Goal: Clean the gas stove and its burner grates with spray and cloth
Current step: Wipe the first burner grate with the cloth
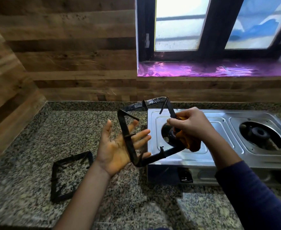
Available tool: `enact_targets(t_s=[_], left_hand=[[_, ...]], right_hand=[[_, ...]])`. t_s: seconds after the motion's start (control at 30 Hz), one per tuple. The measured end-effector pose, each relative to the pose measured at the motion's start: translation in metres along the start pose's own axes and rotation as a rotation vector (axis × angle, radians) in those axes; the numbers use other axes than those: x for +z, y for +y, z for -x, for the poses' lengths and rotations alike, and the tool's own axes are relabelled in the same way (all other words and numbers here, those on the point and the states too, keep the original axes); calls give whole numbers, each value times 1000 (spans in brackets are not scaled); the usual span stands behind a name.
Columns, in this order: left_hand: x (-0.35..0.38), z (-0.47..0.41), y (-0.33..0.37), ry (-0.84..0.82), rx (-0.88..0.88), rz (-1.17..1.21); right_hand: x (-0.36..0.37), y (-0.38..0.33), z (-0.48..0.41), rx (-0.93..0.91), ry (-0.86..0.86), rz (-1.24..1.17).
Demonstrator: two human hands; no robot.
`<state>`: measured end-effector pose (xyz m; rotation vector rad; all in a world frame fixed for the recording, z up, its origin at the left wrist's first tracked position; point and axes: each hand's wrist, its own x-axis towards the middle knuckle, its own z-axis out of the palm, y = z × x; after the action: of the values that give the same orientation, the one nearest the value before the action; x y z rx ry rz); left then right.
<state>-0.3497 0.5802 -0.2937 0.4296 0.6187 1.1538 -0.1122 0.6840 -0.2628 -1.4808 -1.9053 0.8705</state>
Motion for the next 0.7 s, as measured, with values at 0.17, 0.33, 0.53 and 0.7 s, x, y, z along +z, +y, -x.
enact_targets(t_s=[0.17,0.33,0.53,0.7], left_hand=[[4,-10,22,165,163,-136],[1,-6,27,328,197,-530],[13,1,36,228,152,-1119],[6,-4,9,398,530,-1297]], right_hand=[[-8,-10,-13,-180,-6,211],[-6,-16,-16,-299,-79,253],[1,-30,-21,-371,-147,330],[8,-31,-26,-409,-153,317]])
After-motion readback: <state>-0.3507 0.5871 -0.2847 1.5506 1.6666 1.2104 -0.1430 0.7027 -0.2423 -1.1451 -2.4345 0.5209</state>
